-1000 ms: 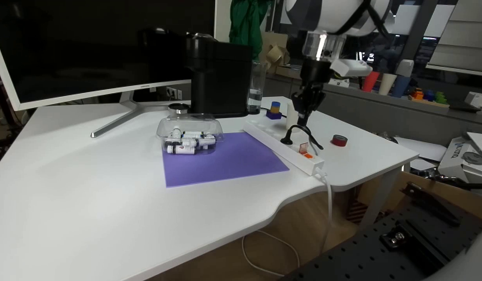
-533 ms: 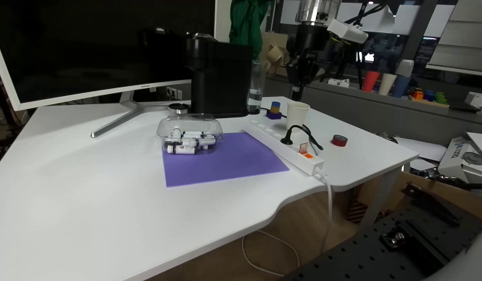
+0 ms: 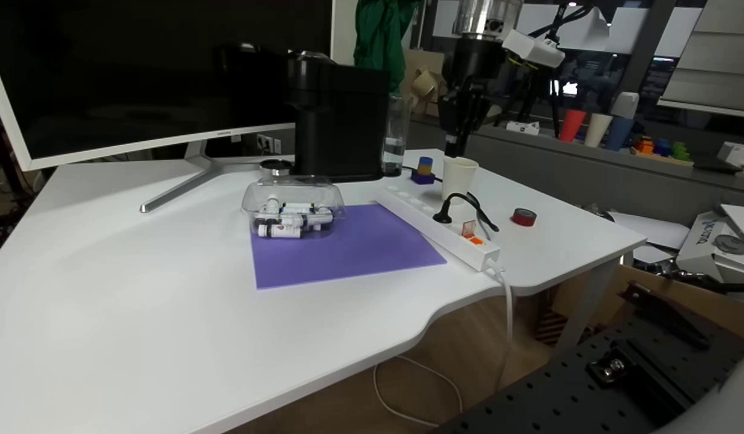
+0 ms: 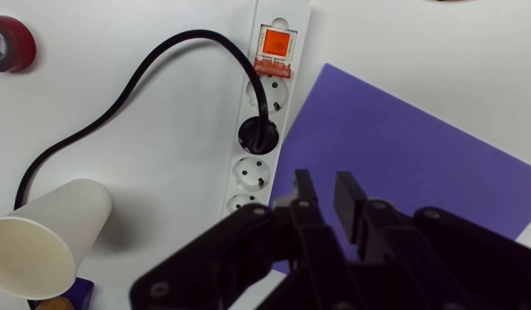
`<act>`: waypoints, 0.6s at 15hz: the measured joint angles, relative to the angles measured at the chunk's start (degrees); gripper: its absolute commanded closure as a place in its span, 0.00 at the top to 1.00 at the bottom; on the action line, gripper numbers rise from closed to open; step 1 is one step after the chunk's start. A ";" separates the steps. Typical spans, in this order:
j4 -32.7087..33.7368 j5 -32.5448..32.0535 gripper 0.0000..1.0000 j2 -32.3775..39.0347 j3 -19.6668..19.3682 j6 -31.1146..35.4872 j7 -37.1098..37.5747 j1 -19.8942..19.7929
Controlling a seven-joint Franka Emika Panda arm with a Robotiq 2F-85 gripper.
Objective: Turn on the extension cable then turn it off
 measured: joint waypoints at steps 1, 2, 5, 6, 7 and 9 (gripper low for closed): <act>0.00 0.00 0.60 -0.23 -0.10 -0.16 0.00 0.32; 0.00 -0.06 0.66 -0.56 -0.15 -0.38 0.03 0.60; 0.00 -0.36 0.86 -1.85 -0.24 -1.88 0.11 1.17; -0.02 -0.87 0.94 -2.42 -0.27 -2.70 0.33 1.33; -0.08 -1.44 0.98 -3.03 -0.30 -3.20 0.63 1.47; -0.33 -2.50 1.00 -4.51 -0.34 -3.47 1.31 1.81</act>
